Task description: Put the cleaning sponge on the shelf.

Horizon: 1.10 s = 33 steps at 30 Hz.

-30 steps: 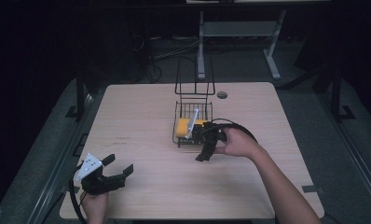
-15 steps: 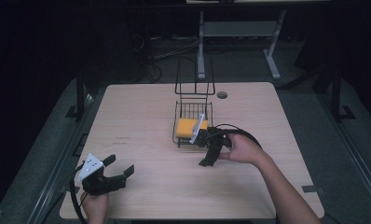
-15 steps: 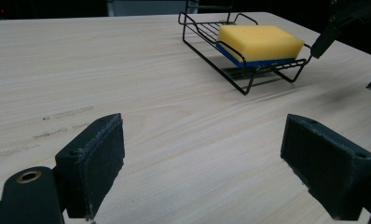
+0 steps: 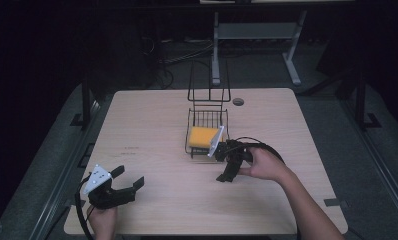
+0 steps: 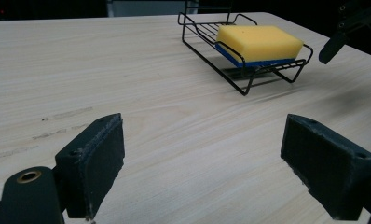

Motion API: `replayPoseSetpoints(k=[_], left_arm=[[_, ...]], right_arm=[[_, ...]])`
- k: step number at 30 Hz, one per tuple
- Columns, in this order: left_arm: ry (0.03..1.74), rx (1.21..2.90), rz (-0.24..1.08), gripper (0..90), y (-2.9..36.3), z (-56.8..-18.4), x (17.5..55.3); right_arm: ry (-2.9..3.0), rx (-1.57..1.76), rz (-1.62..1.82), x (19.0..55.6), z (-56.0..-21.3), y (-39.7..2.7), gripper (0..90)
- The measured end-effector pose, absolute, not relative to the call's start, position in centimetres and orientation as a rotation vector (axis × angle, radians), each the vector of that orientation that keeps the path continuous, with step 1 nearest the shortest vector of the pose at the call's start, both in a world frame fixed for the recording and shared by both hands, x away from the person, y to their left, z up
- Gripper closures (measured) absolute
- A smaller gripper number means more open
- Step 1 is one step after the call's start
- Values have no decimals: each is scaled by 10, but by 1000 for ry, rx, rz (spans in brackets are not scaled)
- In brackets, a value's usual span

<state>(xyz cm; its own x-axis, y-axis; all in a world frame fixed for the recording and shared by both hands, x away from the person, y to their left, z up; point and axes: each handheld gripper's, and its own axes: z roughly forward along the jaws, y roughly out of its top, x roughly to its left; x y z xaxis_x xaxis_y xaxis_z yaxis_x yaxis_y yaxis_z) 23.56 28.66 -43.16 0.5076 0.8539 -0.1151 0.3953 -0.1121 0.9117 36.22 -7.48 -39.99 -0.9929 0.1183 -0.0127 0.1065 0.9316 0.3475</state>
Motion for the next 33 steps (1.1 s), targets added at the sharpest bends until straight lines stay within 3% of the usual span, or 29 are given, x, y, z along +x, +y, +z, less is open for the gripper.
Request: replayPoseSetpoints(k=[33], left_arm=[[1066, 1726, 558, 128, 286, -432, 236]], right_arm=[[3026, 232, 529, 330, -415, -112, 159]])
